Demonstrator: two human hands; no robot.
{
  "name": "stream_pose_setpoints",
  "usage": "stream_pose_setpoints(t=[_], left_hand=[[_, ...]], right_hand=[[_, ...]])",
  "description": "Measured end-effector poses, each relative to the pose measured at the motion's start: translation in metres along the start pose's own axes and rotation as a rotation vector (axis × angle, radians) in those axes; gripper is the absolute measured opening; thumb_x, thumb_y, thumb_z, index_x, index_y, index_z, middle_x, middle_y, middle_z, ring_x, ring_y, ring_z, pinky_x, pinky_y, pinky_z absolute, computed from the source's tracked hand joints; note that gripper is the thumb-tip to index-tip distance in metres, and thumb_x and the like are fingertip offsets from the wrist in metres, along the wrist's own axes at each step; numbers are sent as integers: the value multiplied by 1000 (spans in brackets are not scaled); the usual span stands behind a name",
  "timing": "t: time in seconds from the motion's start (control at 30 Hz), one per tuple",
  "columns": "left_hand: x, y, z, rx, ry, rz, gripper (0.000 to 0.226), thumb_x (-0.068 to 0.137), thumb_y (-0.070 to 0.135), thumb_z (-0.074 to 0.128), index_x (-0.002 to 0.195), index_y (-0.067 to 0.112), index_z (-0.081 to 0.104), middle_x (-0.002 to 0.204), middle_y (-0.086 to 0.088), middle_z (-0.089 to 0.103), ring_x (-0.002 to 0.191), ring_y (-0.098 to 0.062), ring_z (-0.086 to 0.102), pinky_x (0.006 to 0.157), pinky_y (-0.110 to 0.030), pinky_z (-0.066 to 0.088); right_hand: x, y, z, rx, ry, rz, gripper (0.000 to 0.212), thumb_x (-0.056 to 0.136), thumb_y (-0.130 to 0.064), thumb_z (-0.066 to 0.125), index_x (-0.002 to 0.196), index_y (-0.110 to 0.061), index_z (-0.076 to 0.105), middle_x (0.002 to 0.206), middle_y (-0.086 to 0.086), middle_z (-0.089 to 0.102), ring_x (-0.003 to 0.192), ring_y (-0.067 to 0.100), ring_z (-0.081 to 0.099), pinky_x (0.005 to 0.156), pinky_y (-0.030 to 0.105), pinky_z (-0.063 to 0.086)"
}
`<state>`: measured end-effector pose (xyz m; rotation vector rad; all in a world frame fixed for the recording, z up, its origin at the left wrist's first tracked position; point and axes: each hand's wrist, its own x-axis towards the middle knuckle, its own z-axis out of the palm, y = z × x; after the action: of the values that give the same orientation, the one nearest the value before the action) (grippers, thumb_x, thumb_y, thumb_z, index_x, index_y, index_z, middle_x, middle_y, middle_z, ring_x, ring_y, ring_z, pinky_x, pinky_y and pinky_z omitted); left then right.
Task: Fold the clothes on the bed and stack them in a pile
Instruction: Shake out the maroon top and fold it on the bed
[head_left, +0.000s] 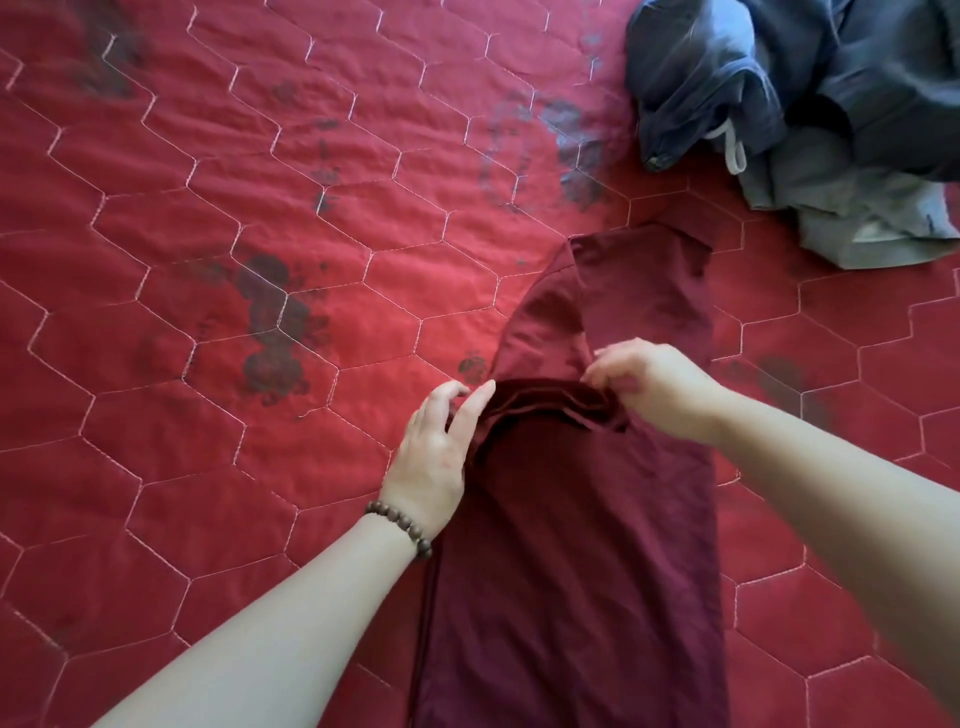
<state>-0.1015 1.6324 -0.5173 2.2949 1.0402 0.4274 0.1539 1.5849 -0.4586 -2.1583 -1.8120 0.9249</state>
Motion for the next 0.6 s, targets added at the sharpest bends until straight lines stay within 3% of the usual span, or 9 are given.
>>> stream_pose_setpoints(t=[0.07, 0.1, 0.17, 0.27, 0.37, 0.5, 0.6], left_hand=[[-5, -4, -1, 113, -34, 63, 87, 54, -19, 63, 136, 5, 50, 121, -18, 55, 103, -35, 58, 92, -47, 50], [-7, -6, -2, 159, -48, 59, 92, 49, -14, 67, 137, 4, 48, 123, -18, 55, 107, -35, 57, 95, -46, 48], [-6, -9, -5, 187, -91, 38, 98, 44, -6, 72, 138, 0, 45, 133, -17, 51, 121, -33, 51, 104, -44, 41], [-4, -11, -4, 170, -190, 120, 88, 49, -8, 73, 134, -2, 51, 143, -18, 46, 133, -35, 44, 107, -50, 38], [-2, -12, 3, 148, -239, 225, 74, 54, -22, 64, 126, -5, 58, 140, -21, 48, 132, -41, 42, 107, -55, 35], [-1, -17, 7, 148, -198, 263, 72, 56, -32, 52, 121, -3, 63, 134, -21, 54, 128, -43, 45, 107, -56, 30], [-2, -20, 9, 154, -201, 310, 73, 55, -36, 48, 119, -4, 64, 131, -22, 56, 124, -46, 48, 103, -61, 34]], right_hand=[[-18, 12, 7, -82, -80, 32, 44, 71, 18, 49, 87, -13, 76, 112, 2, 69, 116, 25, 56, 99, 12, 30], [-22, 16, 13, -73, -44, 89, 46, 72, 16, 48, 89, -15, 76, 116, 2, 67, 117, 24, 54, 100, 15, 31], [-22, 18, 23, -2, 107, 252, 41, 76, 8, 48, 93, -20, 73, 111, 2, 65, 107, 24, 57, 94, 26, 41], [-13, 8, 41, 74, 230, 473, 13, 88, -20, 59, 101, -18, 60, 98, 4, 63, 95, 26, 59, 82, 34, 45], [-1, -2, 59, 136, 183, 624, 42, 85, -40, 68, 109, -11, 49, 102, 7, 60, 97, 28, 56, 78, 35, 43], [13, -6, 66, 223, 246, 672, 23, 89, -30, 65, 92, -14, 49, 102, 10, 61, 86, 24, 49, 70, 28, 32], [13, 1, 63, 256, 311, 654, 10, 90, -18, 61, 91, -17, 51, 99, 8, 62, 81, 22, 49, 68, 27, 31]])
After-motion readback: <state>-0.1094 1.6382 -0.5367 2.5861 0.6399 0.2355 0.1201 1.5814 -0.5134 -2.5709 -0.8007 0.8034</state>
